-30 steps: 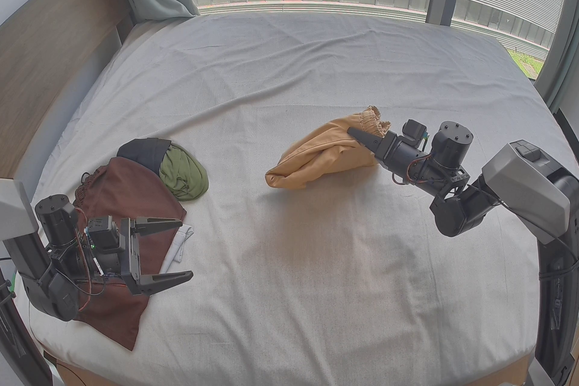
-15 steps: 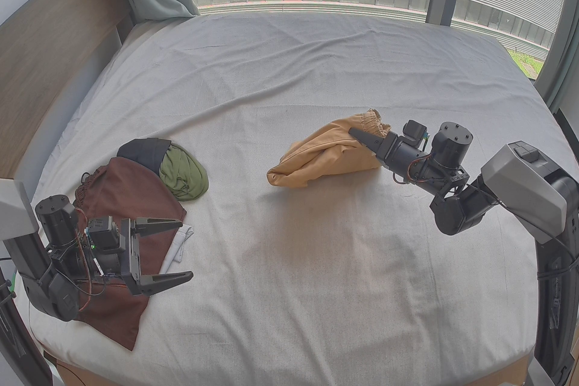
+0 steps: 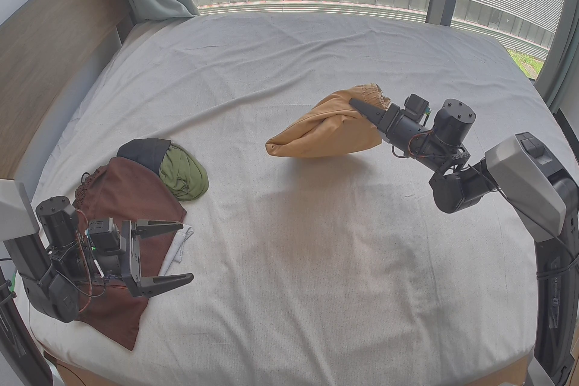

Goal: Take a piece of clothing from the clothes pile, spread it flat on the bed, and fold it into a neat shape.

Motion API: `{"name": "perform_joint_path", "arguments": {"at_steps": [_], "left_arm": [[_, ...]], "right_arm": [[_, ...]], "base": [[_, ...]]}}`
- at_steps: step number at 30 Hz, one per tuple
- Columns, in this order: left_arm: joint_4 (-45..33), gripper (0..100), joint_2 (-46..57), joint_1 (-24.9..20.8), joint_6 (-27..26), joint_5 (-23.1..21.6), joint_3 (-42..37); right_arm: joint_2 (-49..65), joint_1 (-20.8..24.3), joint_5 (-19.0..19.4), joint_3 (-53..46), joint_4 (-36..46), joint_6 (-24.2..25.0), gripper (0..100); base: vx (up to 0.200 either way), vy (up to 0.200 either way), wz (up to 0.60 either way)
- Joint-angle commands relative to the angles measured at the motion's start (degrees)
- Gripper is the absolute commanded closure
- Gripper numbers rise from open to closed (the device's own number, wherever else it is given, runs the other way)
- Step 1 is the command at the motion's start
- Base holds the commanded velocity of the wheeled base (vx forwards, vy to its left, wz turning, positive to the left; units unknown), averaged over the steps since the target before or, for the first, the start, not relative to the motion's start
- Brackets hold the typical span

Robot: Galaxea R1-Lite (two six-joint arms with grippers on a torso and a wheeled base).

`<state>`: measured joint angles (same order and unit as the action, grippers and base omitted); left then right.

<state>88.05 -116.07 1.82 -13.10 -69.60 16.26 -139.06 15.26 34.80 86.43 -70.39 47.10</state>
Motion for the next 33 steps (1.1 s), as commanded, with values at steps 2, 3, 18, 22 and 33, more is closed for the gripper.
{"name": "perform_joint_path", "arguments": {"at_steps": [2,3,18,22,33], "left_arm": [[0.0,0,0.1,-0.4,0.0,0.0,-0.8],[0.0,0,0.1,-0.4,0.0,0.0,-0.9],[0.0,0,-0.1,-0.8,0.0,0.0,-1.2],[0.0,0,-0.2,-0.8,0.0,0.0,-1.3],[0.0,0,0.0,-1.3,0.0,0.0,-1.4]], "right_arm": [[-3.1,-0.1,0.4,7.3,2.2,0.4,100],[-3.1,-0.1,0.4,7.4,2.4,0.4,100],[-11.8,-1.2,0.4,8.7,4.3,0.7,100],[-11.0,-1.3,0.4,0.6,1.5,-0.7,100],[-10.4,-0.6,0.3,-16.0,-9.0,-1.0,100]], "base": [[0.0,0.0,0.0],[0.0,0.0,0.0],[0.0,0.0,0.0],[0.0,0.0,0.0],[0.0,0.0,0.0]]}}
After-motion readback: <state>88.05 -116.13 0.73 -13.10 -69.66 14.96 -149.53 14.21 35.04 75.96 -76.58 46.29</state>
